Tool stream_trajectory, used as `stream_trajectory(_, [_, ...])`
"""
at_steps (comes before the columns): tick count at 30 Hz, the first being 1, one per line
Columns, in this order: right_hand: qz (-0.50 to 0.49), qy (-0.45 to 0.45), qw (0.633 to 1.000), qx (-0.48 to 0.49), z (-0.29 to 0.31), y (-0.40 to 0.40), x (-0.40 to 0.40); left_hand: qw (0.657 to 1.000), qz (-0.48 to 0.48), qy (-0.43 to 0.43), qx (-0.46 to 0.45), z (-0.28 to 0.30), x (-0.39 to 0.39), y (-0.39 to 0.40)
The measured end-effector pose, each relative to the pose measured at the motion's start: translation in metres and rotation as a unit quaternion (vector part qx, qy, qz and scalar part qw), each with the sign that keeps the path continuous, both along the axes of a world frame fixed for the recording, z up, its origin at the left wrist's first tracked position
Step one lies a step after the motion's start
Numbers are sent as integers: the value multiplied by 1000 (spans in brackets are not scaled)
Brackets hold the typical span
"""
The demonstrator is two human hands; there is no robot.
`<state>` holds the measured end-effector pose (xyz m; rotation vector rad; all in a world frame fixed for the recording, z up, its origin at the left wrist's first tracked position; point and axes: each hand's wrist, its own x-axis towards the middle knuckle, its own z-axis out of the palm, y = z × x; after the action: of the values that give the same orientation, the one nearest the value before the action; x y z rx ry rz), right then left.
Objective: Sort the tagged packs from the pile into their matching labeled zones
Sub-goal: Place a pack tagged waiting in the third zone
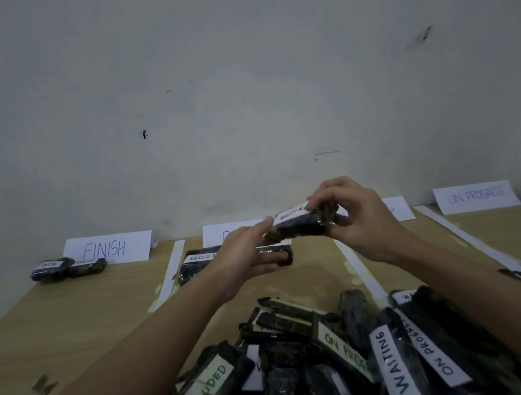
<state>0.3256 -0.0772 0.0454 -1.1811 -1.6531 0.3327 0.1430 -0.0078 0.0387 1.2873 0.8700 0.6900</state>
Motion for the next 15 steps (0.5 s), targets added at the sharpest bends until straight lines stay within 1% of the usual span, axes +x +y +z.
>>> stream_trajectory(2, [48, 62, 997, 26, 4, -4, -4, 997, -4, -67, -27, 4, -6, -2])
stream_trajectory(4, [73, 102, 992, 32, 7, -7, -7, 993, -8, -110, -36, 8, -12, -3])
stream_trajectory(6, [58, 100, 993, 33, 9, -10, -11, 990, 0, -143, -14, 11, -20, -5])
stream_trajectory(9, [40, 99, 994, 10, 12, -17, -15, 980, 43, -193, 31, 14, -30, -10])
stream_trajectory(12, [40, 105, 994, -16, 12, -21, -20, 976, 54, -189, 93, 14, -37, -15])
stream_trajectory(15, [36, 102, 994, -17, 12, -25, -23, 974, 54, -181, 127, 13, -39, -20])
